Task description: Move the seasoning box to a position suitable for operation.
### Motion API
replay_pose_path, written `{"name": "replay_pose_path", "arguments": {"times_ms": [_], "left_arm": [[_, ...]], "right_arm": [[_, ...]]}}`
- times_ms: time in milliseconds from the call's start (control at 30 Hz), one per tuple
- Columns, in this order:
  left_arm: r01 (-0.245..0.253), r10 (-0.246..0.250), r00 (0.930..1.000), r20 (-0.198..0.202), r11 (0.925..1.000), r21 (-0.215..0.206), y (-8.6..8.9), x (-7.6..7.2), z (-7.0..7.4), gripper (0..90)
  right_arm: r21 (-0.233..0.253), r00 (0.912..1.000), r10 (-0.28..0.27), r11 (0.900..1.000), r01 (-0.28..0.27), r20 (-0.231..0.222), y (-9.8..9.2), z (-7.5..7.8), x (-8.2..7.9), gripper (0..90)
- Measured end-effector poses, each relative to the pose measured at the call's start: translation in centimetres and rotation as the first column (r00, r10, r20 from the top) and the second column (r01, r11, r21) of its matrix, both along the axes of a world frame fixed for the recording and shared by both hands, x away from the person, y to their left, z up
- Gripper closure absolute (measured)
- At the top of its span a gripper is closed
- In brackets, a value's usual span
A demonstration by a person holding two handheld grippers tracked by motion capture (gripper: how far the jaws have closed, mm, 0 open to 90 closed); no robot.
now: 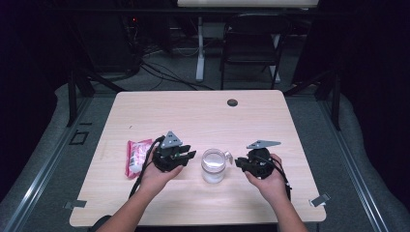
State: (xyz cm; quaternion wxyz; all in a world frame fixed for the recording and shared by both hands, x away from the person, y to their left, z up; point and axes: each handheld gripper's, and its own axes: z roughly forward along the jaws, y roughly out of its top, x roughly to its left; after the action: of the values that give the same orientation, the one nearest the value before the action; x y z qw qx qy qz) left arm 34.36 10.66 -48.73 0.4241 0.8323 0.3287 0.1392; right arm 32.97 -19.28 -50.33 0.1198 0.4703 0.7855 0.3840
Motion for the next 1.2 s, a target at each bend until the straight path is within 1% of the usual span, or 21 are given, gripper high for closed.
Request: {"name": "replay_pose_path", "arguments": {"times_ms": [67,133,167,200,333,367,400,467,567,633,667,700,733,800,833,867,933,967,1000,1100,1200], "left_arm": [[0.006,-0.006,1.0000,0.004,1.0000,0.002,-0.1,-0.2,-0.1,70.3],[0.018,-0.018,0.9997,-0.013,0.9998,-0.005,-0.2,-0.5,-0.2,74.2],[0.028,-0.028,0.9994,-0.022,0.9996,-0.006,-0.2,-0.5,-0.4,78.0],[0.036,-0.036,0.9987,-0.036,0.9993,-0.002,-0.3,-0.6,-0.5,78.0],[0.055,-0.054,0.9969,-0.058,0.9983,0.020,-0.6,-1.0,-1.1,85.5],[0.055,-0.054,0.9969,-0.058,0.9982,0.023,-0.6,-1.1,-1.3,86.5],[0.064,-0.062,0.9957,-0.068,0.9976,0.026,-0.6,-1.2,-1.3,87.3],[0.071,-0.069,0.9953,-0.069,0.9969,0.033,-0.7,-1.4,-1.5,88.4],[0.081,-0.078,0.9937,-0.080,0.9962,0.030,-0.8,-1.8,-1.7,88.6],[0.083,-0.080,0.9935,-0.082,0.9960,0.034,-0.9,-2.0,-1.9,88.9],[0.086,-0.082,0.9928,-0.087,0.9957,0.035,-0.9,-2.2,-2.0,89.0],[0.084,-0.081,0.9932,-0.084,0.9959,0.033,-0.9,-2.3,-2.1,89.0],[0.092,-0.089,0.9917,-0.093,0.9952,0.034,-0.9,-2.3,-2.1,89.3],[0.101,-0.098,0.9904,-0.097,0.9945,0.028,-1.0,-2.4,-2.4,89.6],[0.105,-0.101,0.9898,-0.100,0.9941,0.028,-1.0,-2.5,-2.4,89.7],[0.112,-0.108,0.9884,-0.107,0.9931,0.033,-1.1,-2.6,-2.5,89.8],[0.117,-0.113,0.9876,-0.109,0.9926,0.034,-1.1,-2.7,-2.6,89.9],[0.117,-0.112,0.9877,-0.109,0.9925,0.037,-1.1,-2.7,-2.6,89.9],[0.111,-0.107,0.9892,-0.101,0.9931,0.039,-1.2,-2.8,-2.6,89.9],[0.116,-0.112,0.9889,-0.098,0.9923,0.042,-1.2,-2.8,-2.6,89.9],[0.118,-0.114,0.9888,-0.097,0.9922,0.041,-1.4,-2.8,-2.7,90.0]], "right_arm": [[0.010,1.0000,-0.005,1.000,0.005,0.008,0.1,0.6,0.0,80.7],[0.006,0.9998,-0.005,1.000,0.005,0.021,0.4,1.0,0.1,80.7],[0.010,0.9995,0.000,1.000,0.000,0.030,0.7,1.2,0.2,80.9],[0.010,0.9995,0.000,1.000,0.000,0.030,0.7,1.2,0.2,80.9],[0.022,0.9987,-0.001,1.000,0.000,0.051,1.3,1.8,0.4,83.3],[0.028,0.9985,0.000,1.000,-0.001,0.055,1.4,1.9,0.4,84.0],[0.035,0.9983,0.000,0.999,-0.002,0.058,1.5,2.1,0.5,84.5],[0.052,0.9991,0.004,0.999,-0.006,0.042,1.6,2.3,0.8,85.1],[0.067,0.9997,0.009,0.998,-0.011,0.022,1.9,2.4,1.2,85.7],[0.061,0.9998,0.013,0.998,-0.014,0.016,2.0,2.4,1.5,86.2],[0.062,0.9999,0.011,0.998,-0.012,0.009,2.1,2.4,1.6,86.4],[0.064,0.9999,0.011,0.998,-0.010,-0.002,2.2,2.4,1.8,86.5],[0.069,0.9999,0.009,0.998,-0.009,-0.012,2.2,2.3,2.0,86.7],[0.074,0.9996,0.008,0.997,-0.006,-0.028,2.3,2.2,2.2,87.1],[0.073,0.9993,0.010,0.997,-0.007,-0.037,2.3,2.2,2.4,87.8],[0.085,0.9988,0.014,0.996,-0.010,-0.046,2.3,2.2,2.5,87.8],[0.085,0.9979,0.009,0.996,-0.004,-0.064,2.2,2.3,2.7,88.2],[0.090,0.9979,0.007,0.996,-0.001,-0.065,2.2,2.3,2.7,88.3],[0.088,0.9976,0.009,0.996,-0.003,-0.068,2.2,2.3,2.8,88.3],[0.101,0.9962,0.008,0.995,0.001,-0.087,2.0,2.3,3.0,88.5],[0.098,0.9963,-0.005,0.995,0.013,-0.085,1.9,2.3,3.0,88.4]]}}
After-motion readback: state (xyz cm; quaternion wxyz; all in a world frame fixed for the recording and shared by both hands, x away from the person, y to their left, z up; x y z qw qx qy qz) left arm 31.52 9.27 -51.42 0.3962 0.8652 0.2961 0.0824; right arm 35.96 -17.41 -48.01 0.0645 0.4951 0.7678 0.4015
